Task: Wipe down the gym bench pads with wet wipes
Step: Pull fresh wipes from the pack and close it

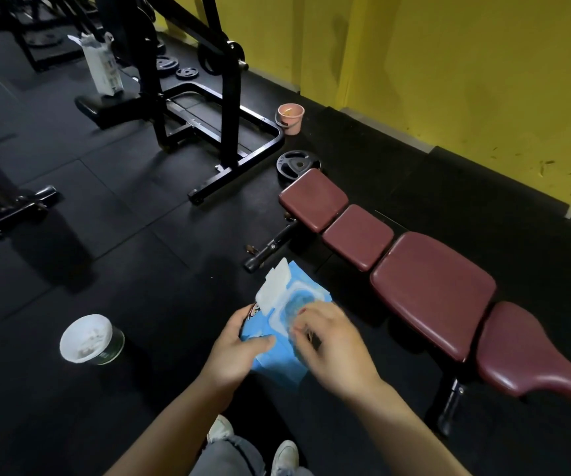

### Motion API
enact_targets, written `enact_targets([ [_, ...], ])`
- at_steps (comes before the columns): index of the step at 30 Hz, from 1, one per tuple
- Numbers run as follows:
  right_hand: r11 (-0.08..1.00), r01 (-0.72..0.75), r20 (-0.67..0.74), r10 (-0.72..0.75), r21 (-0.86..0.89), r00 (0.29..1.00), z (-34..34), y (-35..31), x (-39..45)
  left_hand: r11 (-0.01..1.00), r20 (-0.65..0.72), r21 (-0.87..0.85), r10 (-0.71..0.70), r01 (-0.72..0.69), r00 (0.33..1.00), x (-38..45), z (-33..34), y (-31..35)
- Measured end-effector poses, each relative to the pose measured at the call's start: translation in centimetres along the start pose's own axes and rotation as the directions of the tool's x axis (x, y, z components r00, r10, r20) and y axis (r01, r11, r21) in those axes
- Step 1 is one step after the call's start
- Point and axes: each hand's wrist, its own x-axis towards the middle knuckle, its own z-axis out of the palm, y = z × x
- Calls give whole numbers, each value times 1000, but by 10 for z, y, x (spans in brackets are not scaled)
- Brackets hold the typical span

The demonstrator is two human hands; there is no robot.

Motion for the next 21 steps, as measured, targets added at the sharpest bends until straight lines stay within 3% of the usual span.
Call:
enact_targets([
  [5,991,-90,81,82,96,993,3,3,-8,1000,-49,22,21,-20,999,0,1,0],
  [10,845,-453,72,453,283,889,6,0,5,999,-59,33,28,-26,998,1,0,-4],
  [13,822,-530,50,532,208,845,7,-2,17,996,-47,78,57,-53,997,1,3,-2],
  [16,865,-498,16,498,61,867,3,-4,25,994,-49,91,70,-66,996,1,4,0],
  [21,895,-433,86,443,-111,893,-3,-5,27,989,-57,131,71,-63,996,0,0,-3],
])
